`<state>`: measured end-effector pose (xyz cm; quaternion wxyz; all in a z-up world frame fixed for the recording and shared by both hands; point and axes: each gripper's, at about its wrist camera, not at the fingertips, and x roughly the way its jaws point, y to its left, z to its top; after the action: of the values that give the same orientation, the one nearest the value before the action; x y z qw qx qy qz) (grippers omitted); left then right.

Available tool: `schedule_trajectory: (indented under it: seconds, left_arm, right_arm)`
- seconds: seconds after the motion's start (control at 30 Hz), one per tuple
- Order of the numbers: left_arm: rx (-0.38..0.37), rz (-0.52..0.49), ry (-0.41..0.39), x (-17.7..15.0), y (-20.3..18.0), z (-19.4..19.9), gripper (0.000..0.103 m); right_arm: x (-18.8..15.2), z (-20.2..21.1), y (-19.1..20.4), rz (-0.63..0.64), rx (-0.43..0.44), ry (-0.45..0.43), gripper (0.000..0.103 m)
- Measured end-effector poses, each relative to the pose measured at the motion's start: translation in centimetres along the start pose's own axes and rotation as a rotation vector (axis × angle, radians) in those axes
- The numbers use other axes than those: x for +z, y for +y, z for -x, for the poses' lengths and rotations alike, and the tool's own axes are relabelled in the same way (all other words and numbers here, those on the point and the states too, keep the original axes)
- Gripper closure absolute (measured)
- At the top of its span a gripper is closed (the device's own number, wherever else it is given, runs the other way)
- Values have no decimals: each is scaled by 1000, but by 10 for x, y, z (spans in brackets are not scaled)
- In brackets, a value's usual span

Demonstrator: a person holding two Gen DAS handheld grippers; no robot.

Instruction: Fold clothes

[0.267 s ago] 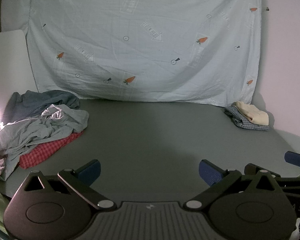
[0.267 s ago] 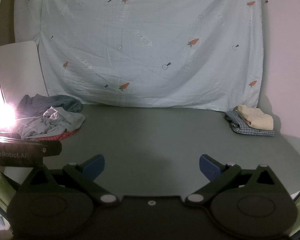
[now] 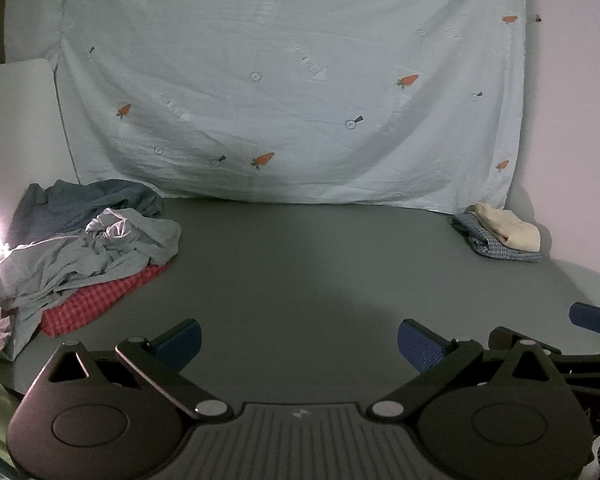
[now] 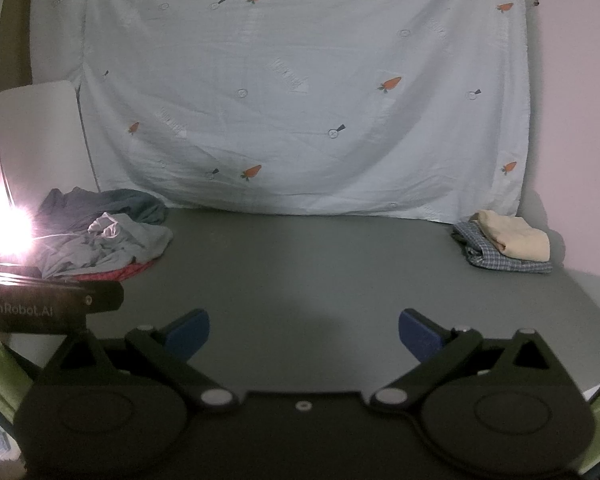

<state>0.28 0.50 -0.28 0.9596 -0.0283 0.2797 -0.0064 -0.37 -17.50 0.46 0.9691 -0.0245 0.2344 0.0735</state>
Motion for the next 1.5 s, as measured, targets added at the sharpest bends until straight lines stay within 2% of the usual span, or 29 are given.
schedule_trajectory:
  seconds: [0.63, 0.77, 1.5]
  left_arm:
    - [0, -3, -7, -4, 11, 11, 0]
    - [6, -4, 1, 0, 1, 2, 0]
    - [4, -18, 5, -2, -1, 2, 0]
  right_arm:
    - [-2, -3, -6, -1, 7, 1, 1]
    - [1, -2, -3, -2, 5, 4, 1]
    - [-6, 1, -3, -7, 9, -5, 0]
